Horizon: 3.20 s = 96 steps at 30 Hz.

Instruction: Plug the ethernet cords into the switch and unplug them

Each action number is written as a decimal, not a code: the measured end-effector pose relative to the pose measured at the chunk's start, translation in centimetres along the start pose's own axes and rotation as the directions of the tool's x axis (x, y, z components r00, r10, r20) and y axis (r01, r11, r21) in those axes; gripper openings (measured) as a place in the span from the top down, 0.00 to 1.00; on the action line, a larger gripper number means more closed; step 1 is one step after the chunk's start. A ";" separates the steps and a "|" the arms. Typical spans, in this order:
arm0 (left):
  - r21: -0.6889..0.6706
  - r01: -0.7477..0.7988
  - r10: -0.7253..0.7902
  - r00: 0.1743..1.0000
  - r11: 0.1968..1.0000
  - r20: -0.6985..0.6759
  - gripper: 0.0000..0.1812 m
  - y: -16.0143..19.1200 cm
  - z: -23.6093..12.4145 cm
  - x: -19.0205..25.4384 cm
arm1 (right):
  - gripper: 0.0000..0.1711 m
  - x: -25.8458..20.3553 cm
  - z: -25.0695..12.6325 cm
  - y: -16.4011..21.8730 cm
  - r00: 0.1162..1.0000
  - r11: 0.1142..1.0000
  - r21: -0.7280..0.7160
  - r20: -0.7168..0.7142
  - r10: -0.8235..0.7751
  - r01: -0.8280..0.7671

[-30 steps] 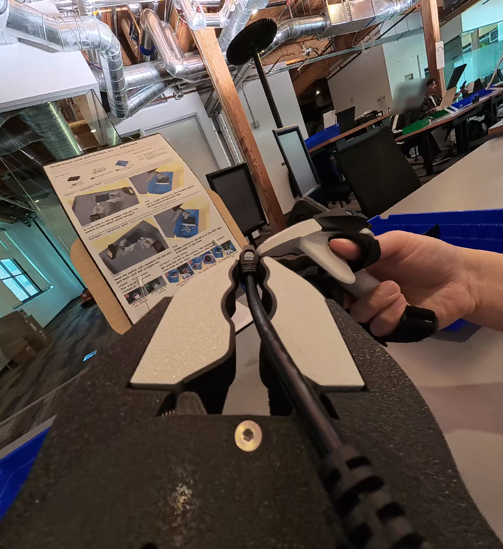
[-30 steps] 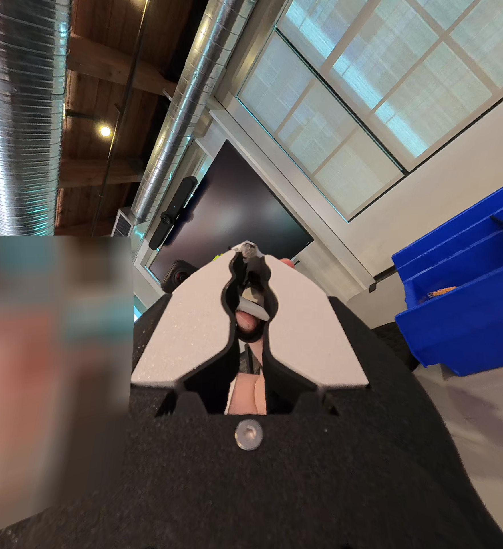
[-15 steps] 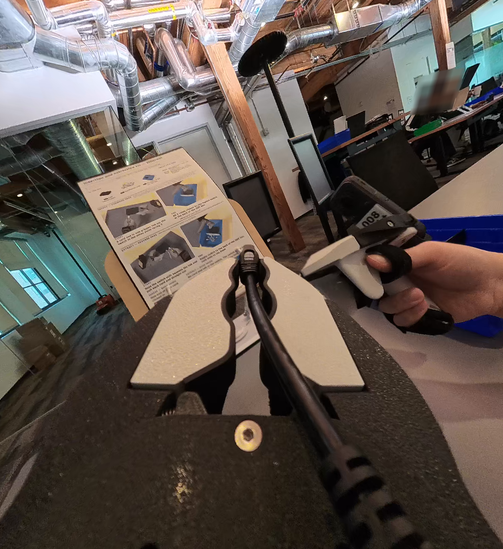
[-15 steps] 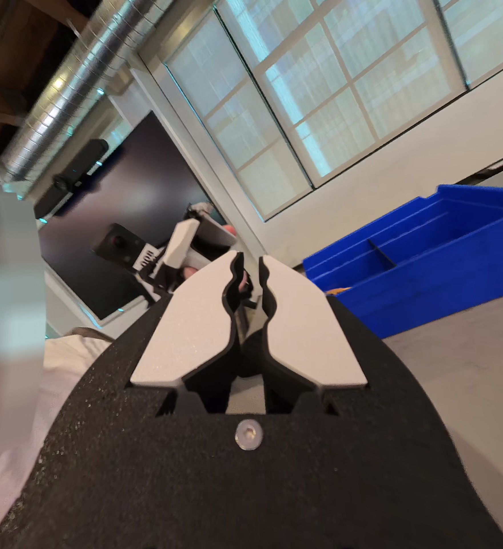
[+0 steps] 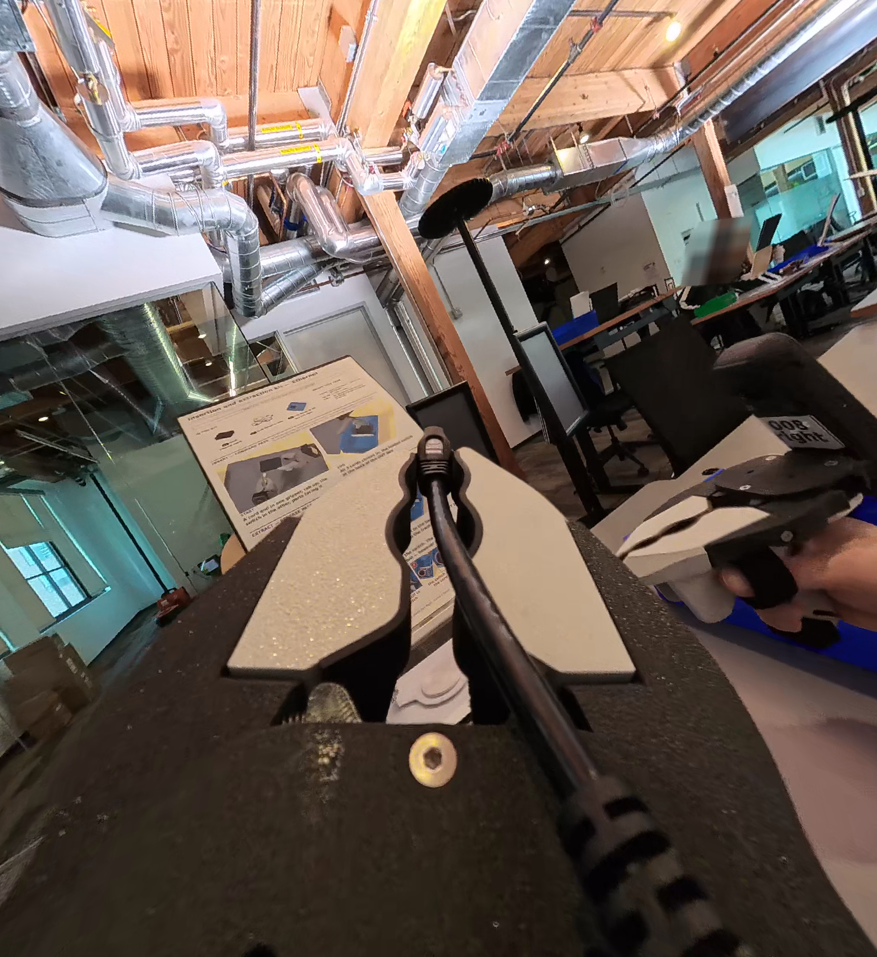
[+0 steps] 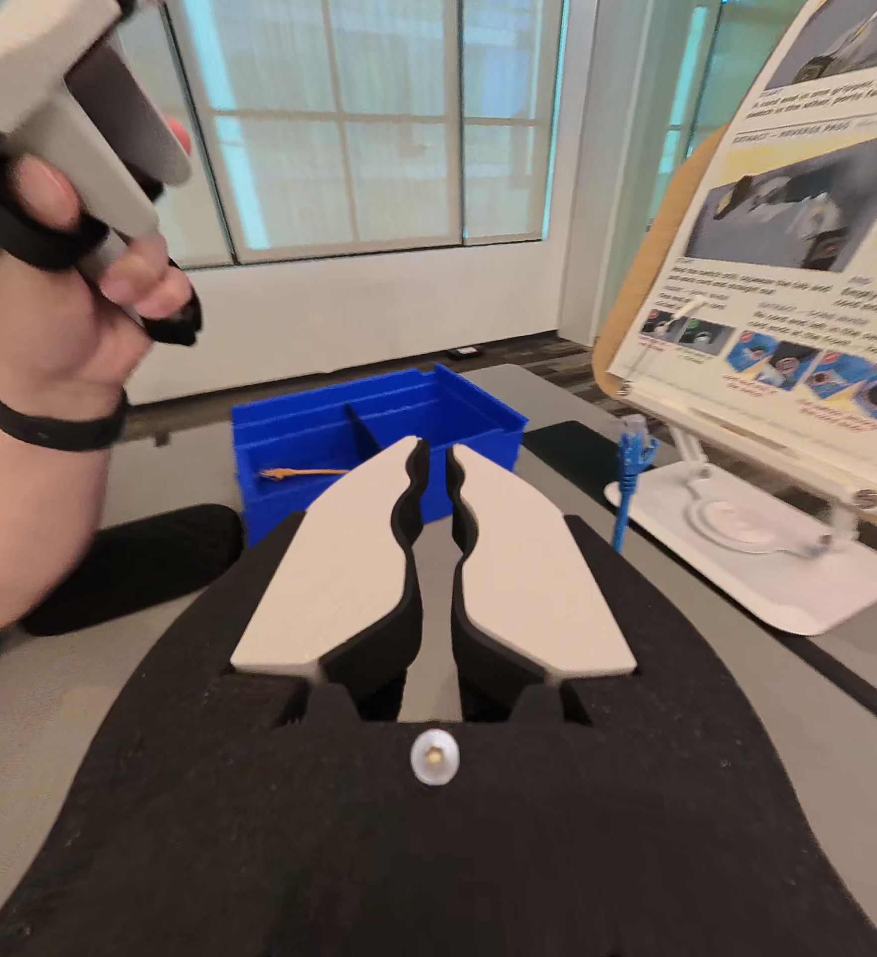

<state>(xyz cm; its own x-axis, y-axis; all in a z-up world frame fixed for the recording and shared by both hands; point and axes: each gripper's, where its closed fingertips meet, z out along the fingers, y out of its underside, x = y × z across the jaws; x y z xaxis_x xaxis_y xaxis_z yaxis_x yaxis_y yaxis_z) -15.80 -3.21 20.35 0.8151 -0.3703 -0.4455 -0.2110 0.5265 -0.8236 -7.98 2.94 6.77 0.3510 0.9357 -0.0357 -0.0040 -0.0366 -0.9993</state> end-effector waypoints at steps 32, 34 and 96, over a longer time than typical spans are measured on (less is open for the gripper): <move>-0.074 0.191 -0.193 0.981 0.979 -0.027 0.94 6.2 0.3 -0.4 | 0.60 9.0 -1.2 10.8 0.869 0.907 -0.402 -0.397 -0.294 0.124; -0.063 0.201 -0.203 0.979 0.978 -0.021 0.94 5.9 0.0 -0.9 | 0.60 9.1 -1.1 11.6 0.873 0.903 -0.418 -0.397 -0.283 0.103; -0.001 0.260 -0.260 0.966 0.966 -0.007 0.94 3.5 -1.6 -3.9 | 0.85 7.1 -7.9 15.8 0.695 -0.345 -0.769 0.637 -0.334 0.538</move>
<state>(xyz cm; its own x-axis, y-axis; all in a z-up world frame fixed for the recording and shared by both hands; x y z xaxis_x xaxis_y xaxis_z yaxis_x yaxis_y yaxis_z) -20.58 -1.16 18.61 0.8383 -0.4995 -0.2185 0.0077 0.4116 -0.9113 1.90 6.23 -9.22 -0.3507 0.8861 0.3031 0.9102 0.2463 0.3330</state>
